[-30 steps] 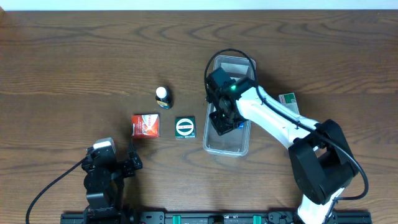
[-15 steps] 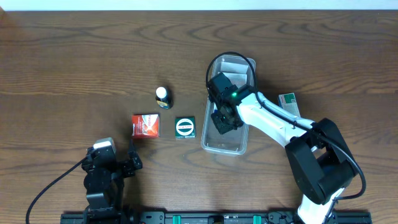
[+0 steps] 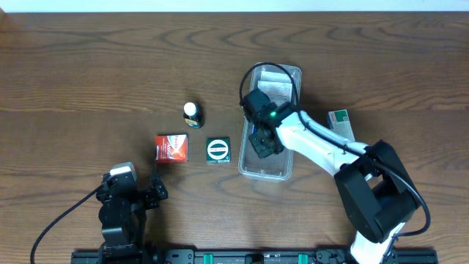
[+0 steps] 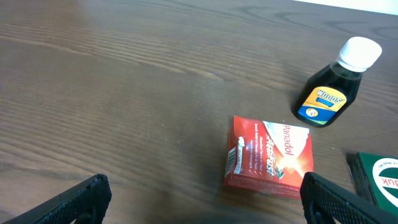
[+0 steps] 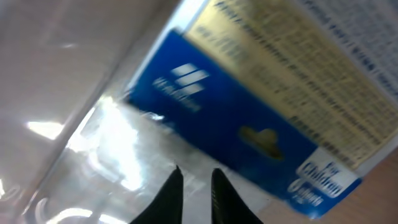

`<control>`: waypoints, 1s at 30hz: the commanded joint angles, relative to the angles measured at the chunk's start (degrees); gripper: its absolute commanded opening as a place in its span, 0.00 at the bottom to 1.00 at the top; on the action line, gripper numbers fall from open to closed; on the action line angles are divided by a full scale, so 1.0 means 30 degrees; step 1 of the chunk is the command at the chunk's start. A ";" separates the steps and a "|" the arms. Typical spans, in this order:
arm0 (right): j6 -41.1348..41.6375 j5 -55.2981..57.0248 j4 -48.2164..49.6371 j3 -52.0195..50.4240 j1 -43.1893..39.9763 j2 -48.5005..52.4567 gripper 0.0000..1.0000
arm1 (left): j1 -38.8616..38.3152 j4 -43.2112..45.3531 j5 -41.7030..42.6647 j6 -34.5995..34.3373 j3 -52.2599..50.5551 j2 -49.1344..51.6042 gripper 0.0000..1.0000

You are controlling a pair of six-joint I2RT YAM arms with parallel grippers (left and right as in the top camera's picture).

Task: Pack container
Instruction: 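Push the blue box down flat inside the container with the right gripper, then move the right gripper to the white-green Panadol box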

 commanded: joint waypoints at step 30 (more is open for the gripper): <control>0.7737 -0.1457 0.2135 -0.0073 -0.5260 -0.1902 0.30 | 0.0007 -0.0015 0.0066 0.0321 -0.0313 0.0080 0.98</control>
